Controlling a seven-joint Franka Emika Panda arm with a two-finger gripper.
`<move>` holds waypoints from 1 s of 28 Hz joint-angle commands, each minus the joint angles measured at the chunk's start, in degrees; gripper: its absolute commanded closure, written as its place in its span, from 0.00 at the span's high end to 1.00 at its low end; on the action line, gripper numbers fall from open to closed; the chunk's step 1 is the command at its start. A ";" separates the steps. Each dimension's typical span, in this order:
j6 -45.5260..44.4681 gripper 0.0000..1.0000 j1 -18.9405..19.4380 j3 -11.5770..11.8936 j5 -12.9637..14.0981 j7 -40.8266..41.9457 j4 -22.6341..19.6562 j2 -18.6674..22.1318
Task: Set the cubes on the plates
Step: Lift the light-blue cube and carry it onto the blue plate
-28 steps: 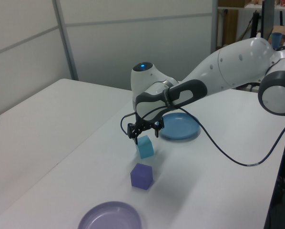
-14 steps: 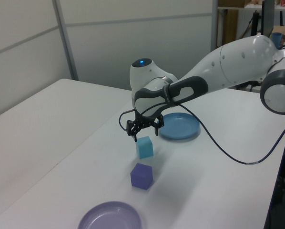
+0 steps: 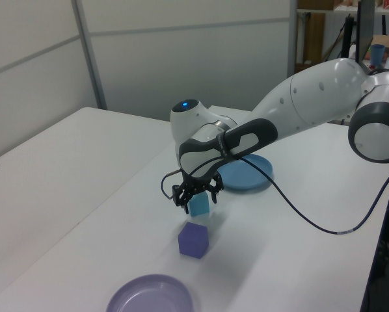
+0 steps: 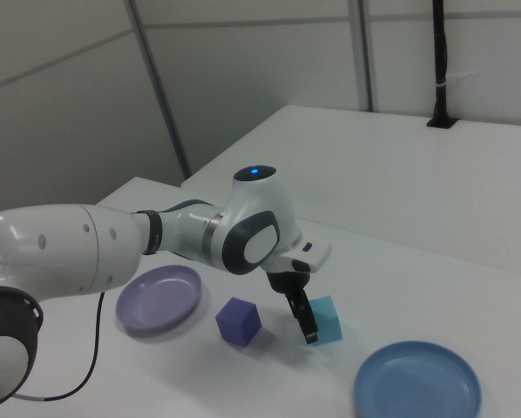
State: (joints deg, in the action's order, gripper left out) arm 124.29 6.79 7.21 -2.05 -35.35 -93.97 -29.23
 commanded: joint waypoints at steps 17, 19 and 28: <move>-0.19 0.45 -2.04 0.88 -3.04 -0.43 1.33 1.98; -0.19 0.46 -3.17 1.14 -3.04 -0.34 1.42 3.82; -0.19 0.48 -9.41 1.32 -3.39 1.77 3.53 5.15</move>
State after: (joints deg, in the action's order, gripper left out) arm 124.35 0.22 8.41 -4.36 -35.02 -89.99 -25.40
